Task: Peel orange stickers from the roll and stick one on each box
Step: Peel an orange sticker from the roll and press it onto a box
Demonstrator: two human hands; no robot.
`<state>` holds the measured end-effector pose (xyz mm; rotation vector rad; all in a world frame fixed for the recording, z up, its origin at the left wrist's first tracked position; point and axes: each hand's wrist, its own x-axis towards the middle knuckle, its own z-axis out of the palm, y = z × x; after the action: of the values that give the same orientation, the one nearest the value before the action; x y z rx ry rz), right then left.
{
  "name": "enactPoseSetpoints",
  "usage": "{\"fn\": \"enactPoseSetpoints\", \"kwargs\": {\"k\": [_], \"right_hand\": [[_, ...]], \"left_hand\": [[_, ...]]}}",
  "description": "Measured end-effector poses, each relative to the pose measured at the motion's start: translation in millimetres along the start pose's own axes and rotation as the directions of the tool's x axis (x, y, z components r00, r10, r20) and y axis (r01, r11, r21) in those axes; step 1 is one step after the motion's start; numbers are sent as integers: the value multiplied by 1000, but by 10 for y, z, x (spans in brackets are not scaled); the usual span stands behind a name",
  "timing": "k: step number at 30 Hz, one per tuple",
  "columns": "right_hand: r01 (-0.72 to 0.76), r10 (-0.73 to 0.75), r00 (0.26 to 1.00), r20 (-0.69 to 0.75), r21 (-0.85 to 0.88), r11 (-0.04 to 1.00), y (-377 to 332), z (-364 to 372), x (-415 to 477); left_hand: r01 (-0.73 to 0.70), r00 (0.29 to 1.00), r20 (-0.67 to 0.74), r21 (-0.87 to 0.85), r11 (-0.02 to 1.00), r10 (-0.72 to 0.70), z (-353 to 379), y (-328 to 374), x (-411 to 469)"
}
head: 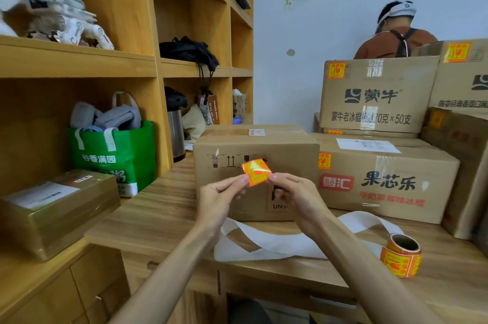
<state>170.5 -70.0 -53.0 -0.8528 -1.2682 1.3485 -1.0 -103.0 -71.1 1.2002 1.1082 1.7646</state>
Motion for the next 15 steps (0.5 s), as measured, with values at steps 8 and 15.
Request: {"fn": "enactPoseSetpoints", "kwargs": {"k": [8, 15], "right_hand": [[357, -364, 931, 38, -311, 881, -114, -51, -66], [376, -343, 926, 155, -421, 825, -235, -283, -41]], "left_hand": [[-78, 997, 19, 178, 981, 76, -5, 43, -24], [-159, 987, 31, 291, 943, 156, -166, 188, 126]]}}
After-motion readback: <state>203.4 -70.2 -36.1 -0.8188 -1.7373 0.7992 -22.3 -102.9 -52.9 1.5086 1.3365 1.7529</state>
